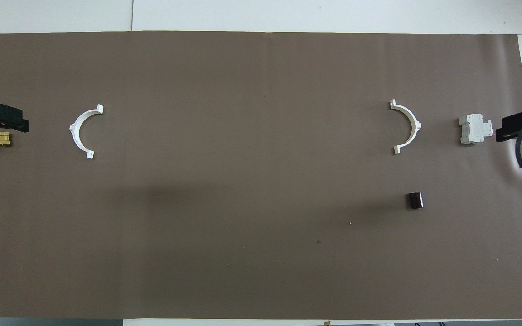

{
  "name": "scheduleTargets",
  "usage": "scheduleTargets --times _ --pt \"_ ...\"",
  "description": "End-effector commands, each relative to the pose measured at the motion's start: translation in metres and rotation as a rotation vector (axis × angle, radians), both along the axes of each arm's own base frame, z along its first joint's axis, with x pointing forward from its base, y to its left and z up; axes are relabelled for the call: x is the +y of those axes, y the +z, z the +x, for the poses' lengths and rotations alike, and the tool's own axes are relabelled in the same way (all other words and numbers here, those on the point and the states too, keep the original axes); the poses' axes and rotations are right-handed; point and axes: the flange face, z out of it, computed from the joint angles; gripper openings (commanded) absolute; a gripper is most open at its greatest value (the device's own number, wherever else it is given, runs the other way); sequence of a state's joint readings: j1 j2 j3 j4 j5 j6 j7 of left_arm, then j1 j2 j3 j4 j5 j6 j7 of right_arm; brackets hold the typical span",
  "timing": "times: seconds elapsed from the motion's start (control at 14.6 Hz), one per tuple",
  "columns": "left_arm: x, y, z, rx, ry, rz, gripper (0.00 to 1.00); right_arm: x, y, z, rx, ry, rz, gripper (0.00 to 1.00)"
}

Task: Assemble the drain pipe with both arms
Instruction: 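Move the right gripper toward the nearby white clamp half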

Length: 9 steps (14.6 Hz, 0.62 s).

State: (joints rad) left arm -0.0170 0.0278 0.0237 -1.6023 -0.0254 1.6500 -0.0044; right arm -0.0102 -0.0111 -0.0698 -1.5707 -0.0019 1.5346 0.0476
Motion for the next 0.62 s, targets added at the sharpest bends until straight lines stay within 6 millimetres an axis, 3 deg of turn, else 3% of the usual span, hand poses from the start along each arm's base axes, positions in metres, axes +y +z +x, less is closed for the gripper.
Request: scheduleTargets --times 0.0,0.55 --pt "0.003 0.001 -0.009 -0.011 0.010 0.006 1.00 -0.002 0.000 0.000 0.000 0.022 0.023 1.00" --pt "0.006 0.001 -0.009 -0.011 0.009 0.006 1.00 0.008 -0.002 -0.006 0.022 0.053 0.034 1.00"
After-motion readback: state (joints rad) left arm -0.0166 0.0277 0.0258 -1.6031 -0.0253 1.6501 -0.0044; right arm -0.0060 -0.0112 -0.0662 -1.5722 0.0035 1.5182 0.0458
